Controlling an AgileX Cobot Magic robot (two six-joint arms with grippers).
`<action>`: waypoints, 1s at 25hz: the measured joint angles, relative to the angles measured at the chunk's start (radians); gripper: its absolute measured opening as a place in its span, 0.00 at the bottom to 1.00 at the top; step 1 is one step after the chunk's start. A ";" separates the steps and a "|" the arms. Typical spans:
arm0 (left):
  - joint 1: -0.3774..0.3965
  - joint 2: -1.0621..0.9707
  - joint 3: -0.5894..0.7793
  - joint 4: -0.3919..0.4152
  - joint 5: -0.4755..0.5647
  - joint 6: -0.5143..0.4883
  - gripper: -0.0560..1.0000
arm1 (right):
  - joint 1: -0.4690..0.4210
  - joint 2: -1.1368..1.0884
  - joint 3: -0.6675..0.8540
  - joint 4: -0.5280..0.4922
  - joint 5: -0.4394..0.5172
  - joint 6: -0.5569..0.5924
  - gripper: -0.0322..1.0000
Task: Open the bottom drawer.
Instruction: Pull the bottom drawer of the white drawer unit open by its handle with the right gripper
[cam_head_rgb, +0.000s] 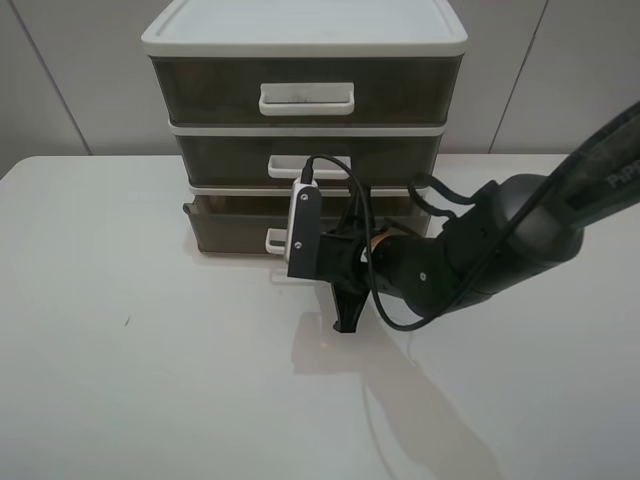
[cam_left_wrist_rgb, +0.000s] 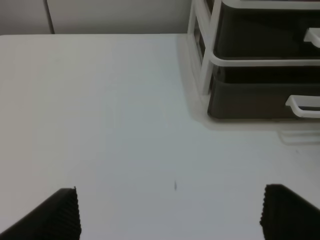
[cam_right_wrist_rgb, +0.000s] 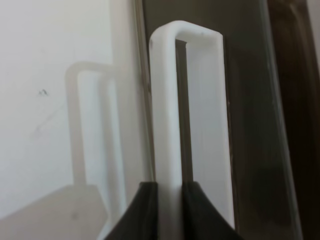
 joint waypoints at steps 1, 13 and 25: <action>0.000 0.000 0.000 0.000 0.000 0.000 0.76 | 0.002 0.000 0.000 0.005 0.003 -0.001 0.14; 0.000 0.000 0.000 0.000 0.000 0.000 0.76 | 0.008 -0.059 0.030 0.005 0.098 -0.001 0.14; 0.000 0.000 0.000 0.000 0.000 0.000 0.76 | 0.077 -0.114 0.117 0.070 0.077 -0.001 0.14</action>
